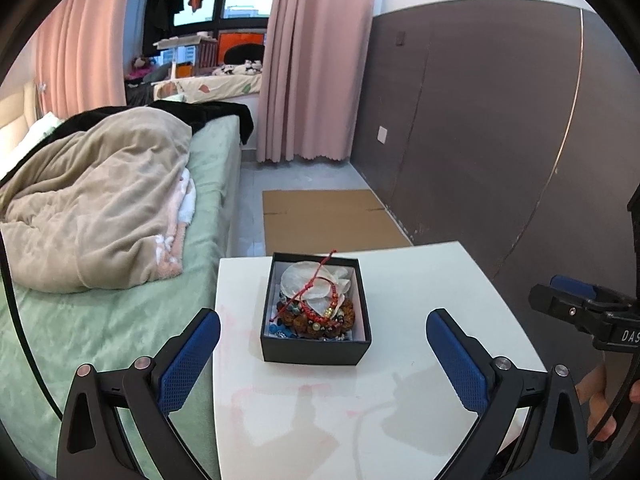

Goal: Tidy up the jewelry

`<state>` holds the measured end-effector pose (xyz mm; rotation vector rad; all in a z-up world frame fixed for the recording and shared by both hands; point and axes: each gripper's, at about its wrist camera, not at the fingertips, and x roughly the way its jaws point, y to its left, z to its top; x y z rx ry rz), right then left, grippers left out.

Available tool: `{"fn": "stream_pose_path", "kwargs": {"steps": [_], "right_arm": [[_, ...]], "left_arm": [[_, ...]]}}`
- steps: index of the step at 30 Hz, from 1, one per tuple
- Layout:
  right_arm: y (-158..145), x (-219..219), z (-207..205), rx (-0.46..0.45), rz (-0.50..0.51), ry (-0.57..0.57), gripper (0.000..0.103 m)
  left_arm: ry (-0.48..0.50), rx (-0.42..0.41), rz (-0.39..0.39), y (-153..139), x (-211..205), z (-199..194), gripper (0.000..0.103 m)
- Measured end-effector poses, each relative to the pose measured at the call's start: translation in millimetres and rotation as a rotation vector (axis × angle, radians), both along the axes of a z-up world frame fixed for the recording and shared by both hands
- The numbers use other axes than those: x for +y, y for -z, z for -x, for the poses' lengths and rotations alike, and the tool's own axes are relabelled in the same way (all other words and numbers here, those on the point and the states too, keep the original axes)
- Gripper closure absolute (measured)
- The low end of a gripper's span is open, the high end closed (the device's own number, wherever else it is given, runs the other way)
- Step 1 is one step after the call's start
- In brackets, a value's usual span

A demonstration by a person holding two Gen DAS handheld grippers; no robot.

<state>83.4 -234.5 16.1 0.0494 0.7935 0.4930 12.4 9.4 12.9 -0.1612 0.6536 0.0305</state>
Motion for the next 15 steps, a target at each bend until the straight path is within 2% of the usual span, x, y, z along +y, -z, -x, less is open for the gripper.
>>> {"fn": "stream_pose_path", "kwargs": {"steps": [3, 7, 15], "right_arm": [[0, 2, 0, 0.001, 0.005, 0.001, 0.000], [0, 7, 2, -0.008, 0.025, -0.003, 0.000], [3, 12, 3, -0.010, 0.065, -0.015, 0.000]], "left_arm": [[-0.014, -0.020, 0.012, -4, 3, 2, 0.000], [-0.018, 0.001, 0.038, -2, 6, -2, 0.000], [-0.018, 0.010, 0.038, 0, 8, -3, 0.000]]}}
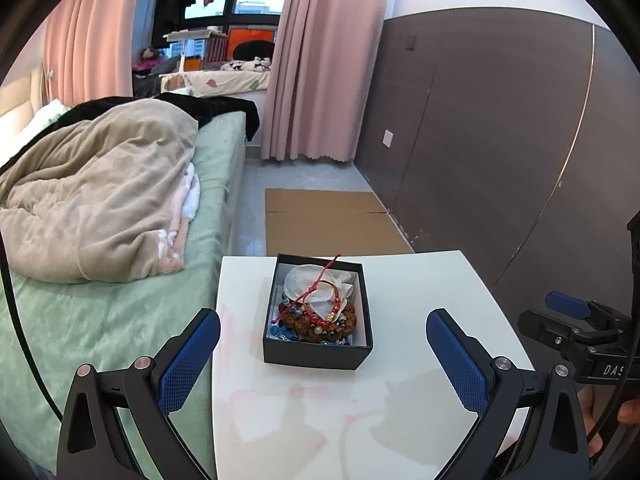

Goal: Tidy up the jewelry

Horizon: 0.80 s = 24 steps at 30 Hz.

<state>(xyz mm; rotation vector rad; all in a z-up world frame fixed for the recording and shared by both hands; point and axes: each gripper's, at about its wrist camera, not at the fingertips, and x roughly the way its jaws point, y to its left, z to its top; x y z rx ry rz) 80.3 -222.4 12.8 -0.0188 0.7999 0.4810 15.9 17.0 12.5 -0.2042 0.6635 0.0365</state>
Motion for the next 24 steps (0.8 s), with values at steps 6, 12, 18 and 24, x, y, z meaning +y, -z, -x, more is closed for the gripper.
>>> {"fn": "stream_pose_path", "kwargs": {"steps": [6, 12, 18, 24], "right_arm": [[-1.2, -2.8, -1.1, 0.005, -0.007, 0.004, 0.000], [-0.4, -2.9, -3.0, 0.012, -0.009, 0.007, 0.000], [-0.8, -2.4, -2.7, 0.012, -0.015, 0.002, 0.000], [0.5, -2.2, -3.5, 0.020, -0.019, 0.004, 0.000]], "left_arm": [[0.005, 0.001, -0.004, 0.5, -1.4, -0.8, 0.000], [0.005, 0.002, -0.009, 1.4, -3.6, -1.4, 0.000], [0.006, 0.003, -0.007, 1.7, -3.5, -1.5, 0.000], [0.012, 0.002, -0.012, 1.4, -5.7, -1.5, 0.000]]}}
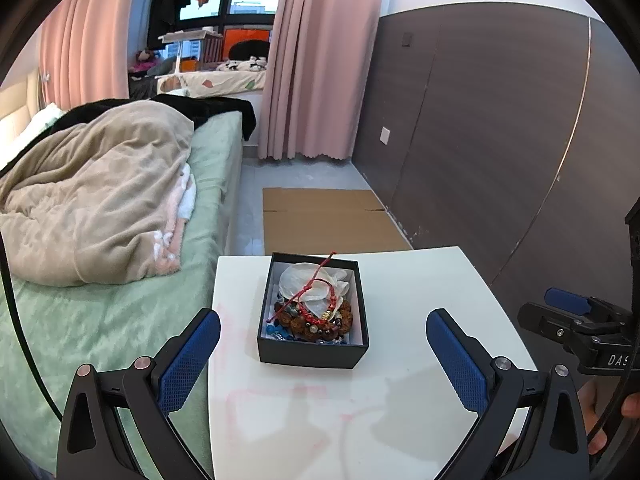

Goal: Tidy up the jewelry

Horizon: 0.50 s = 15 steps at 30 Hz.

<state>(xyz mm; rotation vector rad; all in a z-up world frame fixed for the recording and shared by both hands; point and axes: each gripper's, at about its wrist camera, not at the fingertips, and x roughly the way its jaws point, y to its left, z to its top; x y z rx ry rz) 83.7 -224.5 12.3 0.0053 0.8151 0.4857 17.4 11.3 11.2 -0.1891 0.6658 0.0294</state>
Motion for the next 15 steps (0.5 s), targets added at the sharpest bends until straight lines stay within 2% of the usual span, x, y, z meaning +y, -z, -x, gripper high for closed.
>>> {"fn": "stream_pose_path", "kwargs": {"steps": [15], "right_arm": [[0.3, -1.7, -0.5, 0.010, -0.012, 0.006, 0.000]], "left_arm": [[-0.001, 0.002, -0.001, 0.8, 2.4, -0.1, 0.000]]}}
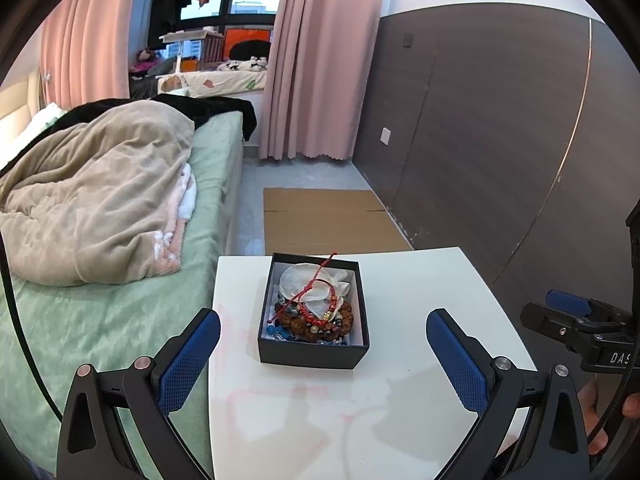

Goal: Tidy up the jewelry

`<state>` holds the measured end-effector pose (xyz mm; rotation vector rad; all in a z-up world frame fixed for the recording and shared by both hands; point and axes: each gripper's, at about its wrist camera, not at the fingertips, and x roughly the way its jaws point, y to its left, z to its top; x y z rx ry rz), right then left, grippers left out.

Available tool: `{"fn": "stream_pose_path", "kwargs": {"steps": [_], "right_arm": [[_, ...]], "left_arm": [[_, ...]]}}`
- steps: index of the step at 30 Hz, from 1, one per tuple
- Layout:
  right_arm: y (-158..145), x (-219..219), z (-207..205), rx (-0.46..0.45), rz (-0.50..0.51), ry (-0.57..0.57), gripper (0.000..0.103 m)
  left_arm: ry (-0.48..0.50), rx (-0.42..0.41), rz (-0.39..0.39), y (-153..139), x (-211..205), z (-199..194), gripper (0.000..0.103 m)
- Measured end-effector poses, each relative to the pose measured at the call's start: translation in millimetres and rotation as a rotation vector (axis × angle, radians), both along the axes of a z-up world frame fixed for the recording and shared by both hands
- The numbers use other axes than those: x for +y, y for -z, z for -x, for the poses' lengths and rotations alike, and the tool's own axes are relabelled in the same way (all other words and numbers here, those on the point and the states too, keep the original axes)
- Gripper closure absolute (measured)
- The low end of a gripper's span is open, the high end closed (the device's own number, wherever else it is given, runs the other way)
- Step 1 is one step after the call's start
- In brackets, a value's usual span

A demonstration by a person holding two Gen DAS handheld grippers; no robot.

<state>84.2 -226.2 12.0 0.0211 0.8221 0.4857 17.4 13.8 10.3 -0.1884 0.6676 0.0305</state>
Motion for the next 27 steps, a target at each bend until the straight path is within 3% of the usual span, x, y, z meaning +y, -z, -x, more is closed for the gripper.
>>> {"fn": "stream_pose_path", "kwargs": {"steps": [19, 27], "right_arm": [[3, 3, -1, 0.009, 0.022, 0.003, 0.000], [12, 5, -6, 0.048, 0.041, 0.018, 0.000]], "left_arm": [[0.018, -0.004, -0.017, 0, -5, 0, 0.000], [0.041, -0.016, -0.091, -1, -15, 2, 0.000]]}}
